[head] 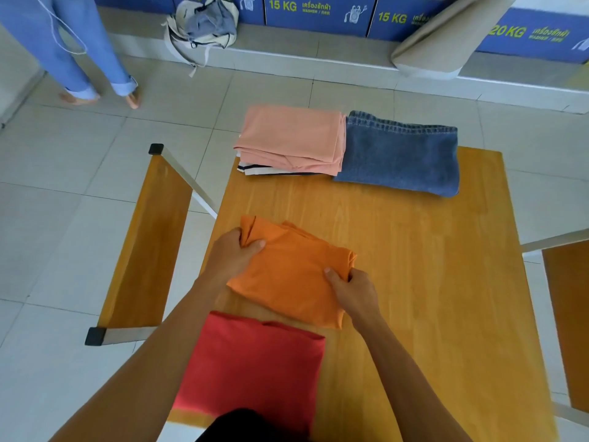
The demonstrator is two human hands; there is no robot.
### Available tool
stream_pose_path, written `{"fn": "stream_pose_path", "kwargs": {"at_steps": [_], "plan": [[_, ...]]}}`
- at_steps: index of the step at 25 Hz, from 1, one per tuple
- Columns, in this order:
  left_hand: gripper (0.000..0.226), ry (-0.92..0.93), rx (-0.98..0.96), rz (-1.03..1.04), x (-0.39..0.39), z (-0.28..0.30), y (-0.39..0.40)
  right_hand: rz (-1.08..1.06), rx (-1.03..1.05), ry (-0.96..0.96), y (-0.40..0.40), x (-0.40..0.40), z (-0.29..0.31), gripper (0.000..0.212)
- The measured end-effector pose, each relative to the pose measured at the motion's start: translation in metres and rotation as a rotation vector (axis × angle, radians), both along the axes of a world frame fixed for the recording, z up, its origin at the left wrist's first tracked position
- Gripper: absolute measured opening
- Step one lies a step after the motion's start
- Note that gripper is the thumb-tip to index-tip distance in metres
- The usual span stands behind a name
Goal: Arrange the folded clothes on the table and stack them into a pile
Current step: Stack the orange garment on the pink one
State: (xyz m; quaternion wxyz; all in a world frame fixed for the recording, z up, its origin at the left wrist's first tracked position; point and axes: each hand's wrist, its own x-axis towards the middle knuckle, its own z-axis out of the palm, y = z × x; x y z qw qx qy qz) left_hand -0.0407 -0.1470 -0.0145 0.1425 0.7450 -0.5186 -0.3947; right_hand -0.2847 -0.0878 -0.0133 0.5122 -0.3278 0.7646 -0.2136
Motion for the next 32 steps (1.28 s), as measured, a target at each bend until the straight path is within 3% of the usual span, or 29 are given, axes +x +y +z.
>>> {"fn": "stream_pose_path", "kwargs": {"at_steps": [2, 5, 9, 12, 14, 16, 19, 22, 25, 27, 29, 32], "plan": [[0.037, -0.057, -0.065, -0.008, -0.005, 0.0, -0.011, 0.008, 0.0, 0.021, 0.001, -0.002, 0.002, 0.024], [0.051, -0.143, -0.116, 0.06, -0.008, 0.004, -0.014, 0.042, 0.055, 0.081, 0.007, -0.006, 0.004, 0.029], [0.064, -0.276, 0.0, 0.262, 0.005, 0.01, 0.026, 0.419, 0.263, 0.395, 0.012, -0.019, 0.011, 0.042], [0.078, -0.266, 0.314, 0.21, 0.001, 0.011, 0.065, 0.333, -0.015, 0.738, -0.006, -0.023, 0.019, 0.034], [0.073, -0.133, 0.373, 0.116, -0.011, 0.009, 0.068, 0.295, -0.305, 0.645, -0.027, -0.012, 0.023, 0.029], [0.063, -0.108, 0.296, 0.064, -0.026, 0.006, 0.052, 0.581, -0.443, 0.521, -0.044, 0.009, 0.02, 0.04], [0.045, -0.159, 0.092, 0.068, -0.039, 0.006, 0.017, 0.968, -0.296, 0.601, -0.048, 0.036, 0.015, 0.058], [0.031, 0.062, -0.115, 0.143, -0.033, 0.014, -0.007, 0.857, -0.101, 0.698, -0.039, 0.045, 0.015, 0.061], [0.035, 0.147, -0.224, 0.167, -0.021, 0.016, 0.004, 0.824, 0.037, 0.722, -0.033, 0.059, 0.027, 0.043], [0.049, -0.027, -0.08, 0.144, -0.011, 0.008, 0.025, 0.847, 0.028, 0.699, -0.039, 0.06, 0.032, 0.035], [0.072, -0.213, 0.132, 0.137, 0.0, 0.002, 0.046, 0.739, -0.076, 0.724, -0.055, 0.049, 0.037, 0.039], [0.093, -0.273, 0.321, 0.21, 0.009, 0.002, 0.067, 0.609, -0.137, 0.785, -0.079, 0.029, 0.031, 0.065]]}}
